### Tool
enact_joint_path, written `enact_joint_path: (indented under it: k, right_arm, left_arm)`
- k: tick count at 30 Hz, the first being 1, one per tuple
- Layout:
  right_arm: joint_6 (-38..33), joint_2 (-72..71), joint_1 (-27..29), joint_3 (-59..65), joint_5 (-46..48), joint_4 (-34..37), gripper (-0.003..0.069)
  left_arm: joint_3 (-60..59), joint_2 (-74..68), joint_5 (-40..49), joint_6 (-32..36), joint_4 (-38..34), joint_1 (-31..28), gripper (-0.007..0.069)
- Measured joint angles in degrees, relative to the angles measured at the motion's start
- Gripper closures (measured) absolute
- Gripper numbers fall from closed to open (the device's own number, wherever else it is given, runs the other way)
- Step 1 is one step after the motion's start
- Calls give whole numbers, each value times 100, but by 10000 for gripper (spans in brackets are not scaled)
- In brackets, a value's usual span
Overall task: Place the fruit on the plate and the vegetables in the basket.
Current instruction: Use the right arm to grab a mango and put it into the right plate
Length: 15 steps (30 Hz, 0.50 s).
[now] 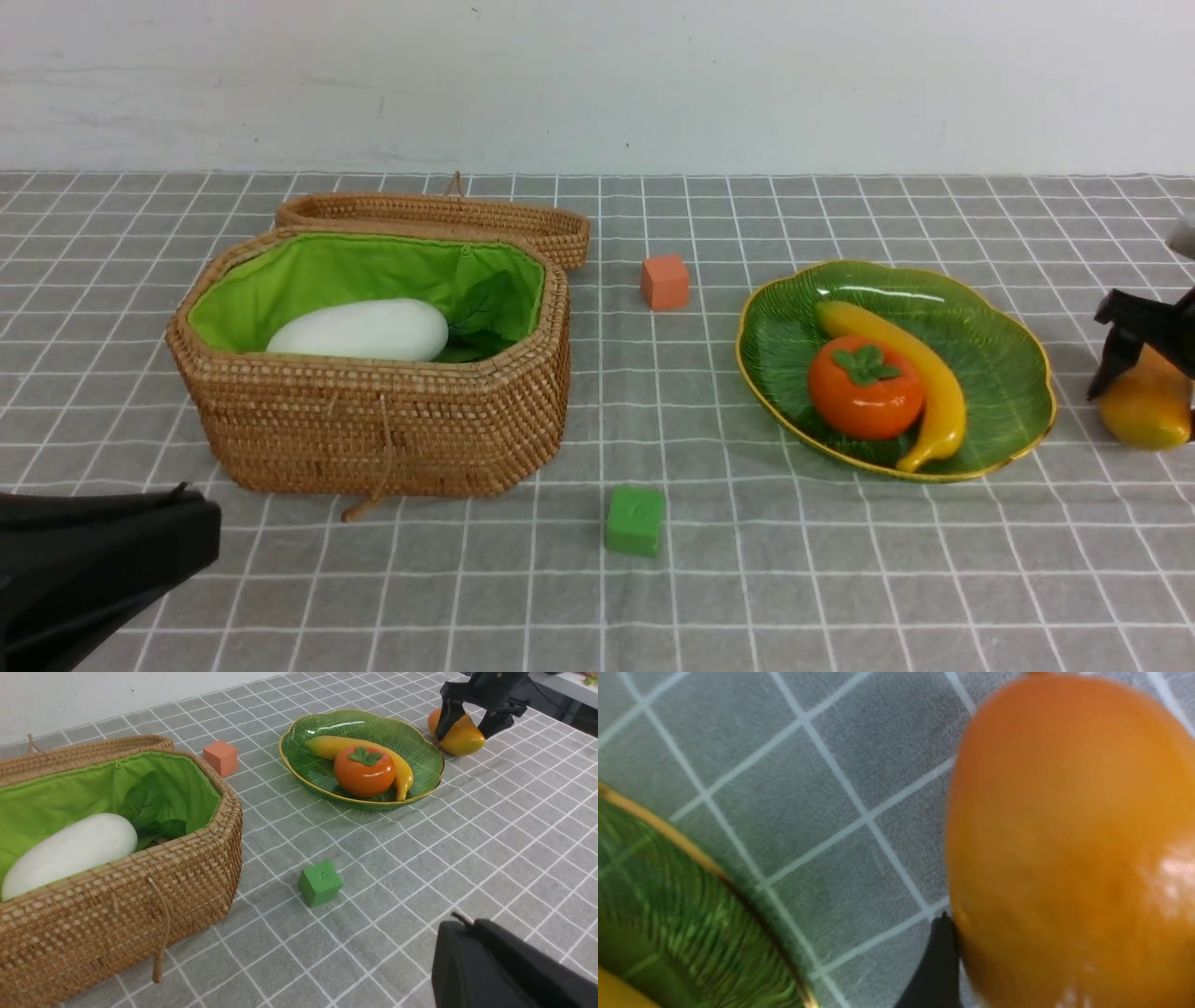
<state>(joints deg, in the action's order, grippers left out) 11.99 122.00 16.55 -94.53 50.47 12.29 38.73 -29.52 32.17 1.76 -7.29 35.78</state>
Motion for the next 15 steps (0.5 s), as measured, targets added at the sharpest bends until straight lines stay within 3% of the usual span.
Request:
enact_joint_path:
  k: [5,9,15]
  right_arm:
    - [-287,90,0,-43,-24,-58,132]
    - [-1017,50,0,-53,107,-90,132]
    - [-1127,-814,-217,-53,516,25,132]
  left_arm:
    - [0,0,5,0,-11,0,626]
    - [0,0,5,0,-11,0,624]
    - [0,0,-2,0,-11,0,619]
